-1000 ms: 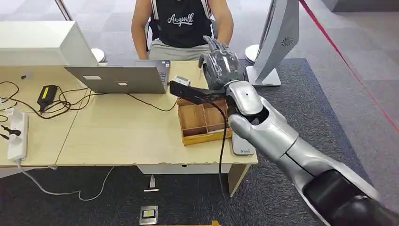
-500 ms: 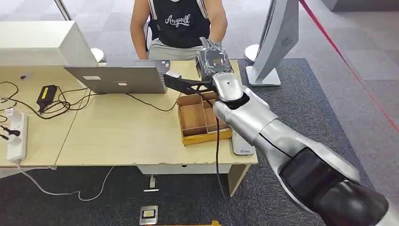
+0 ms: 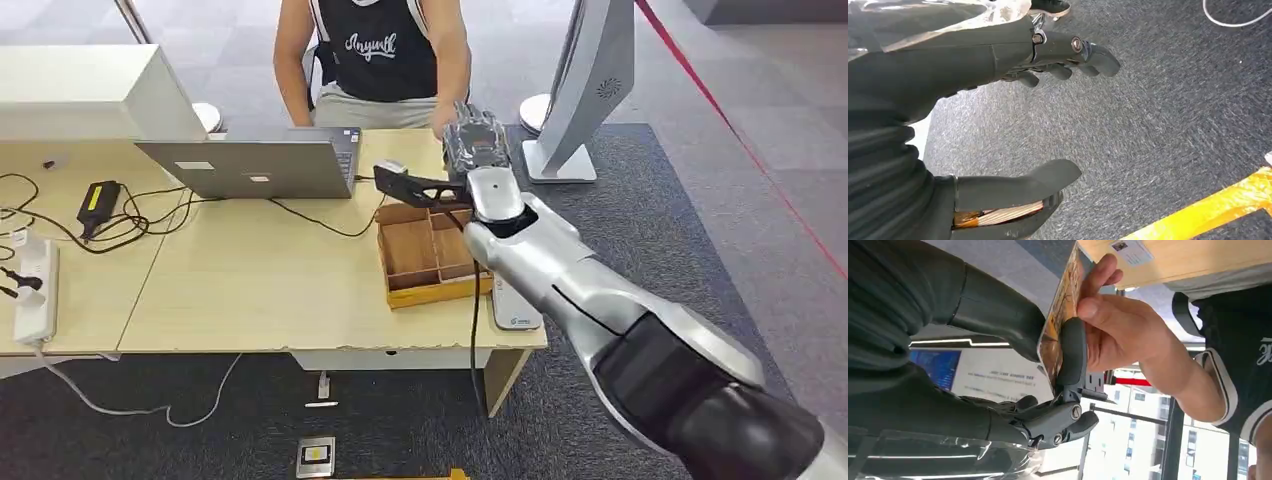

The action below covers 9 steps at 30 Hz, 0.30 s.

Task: Pass the card to the sensor for recognition and then transmit it.

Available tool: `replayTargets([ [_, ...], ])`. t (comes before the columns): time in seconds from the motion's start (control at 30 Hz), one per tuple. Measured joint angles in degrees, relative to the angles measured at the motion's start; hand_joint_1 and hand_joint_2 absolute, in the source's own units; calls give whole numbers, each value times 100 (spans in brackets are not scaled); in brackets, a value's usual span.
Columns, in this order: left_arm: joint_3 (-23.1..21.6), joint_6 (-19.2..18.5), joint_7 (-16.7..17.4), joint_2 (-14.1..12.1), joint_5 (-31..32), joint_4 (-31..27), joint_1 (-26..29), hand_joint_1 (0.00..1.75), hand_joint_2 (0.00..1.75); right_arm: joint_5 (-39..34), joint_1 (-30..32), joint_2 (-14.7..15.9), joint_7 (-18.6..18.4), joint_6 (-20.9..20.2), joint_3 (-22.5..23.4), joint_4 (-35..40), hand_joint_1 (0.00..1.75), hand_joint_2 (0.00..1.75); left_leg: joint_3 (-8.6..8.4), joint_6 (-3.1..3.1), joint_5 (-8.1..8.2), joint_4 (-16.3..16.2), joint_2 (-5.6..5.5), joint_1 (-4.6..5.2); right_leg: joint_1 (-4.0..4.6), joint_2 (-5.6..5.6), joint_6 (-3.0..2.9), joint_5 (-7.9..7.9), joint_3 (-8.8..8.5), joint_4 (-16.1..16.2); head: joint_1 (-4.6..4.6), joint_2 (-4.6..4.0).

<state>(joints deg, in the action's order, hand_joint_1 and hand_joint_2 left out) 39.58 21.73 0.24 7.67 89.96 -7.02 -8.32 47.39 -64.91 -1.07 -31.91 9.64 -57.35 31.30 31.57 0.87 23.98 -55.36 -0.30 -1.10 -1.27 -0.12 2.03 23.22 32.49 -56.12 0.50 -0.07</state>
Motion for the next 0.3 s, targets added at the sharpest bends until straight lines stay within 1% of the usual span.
replayTargets([
  [0.3, -35, -4, 4, 0, 0, 0, -2, 0, 175, 0, 20, 35, -4, 0, -57, -120, 175, 175, 0, 0, 0, 0, 0, 0, 0, 0, 0, 0, 0, 0, 0, -2],
])
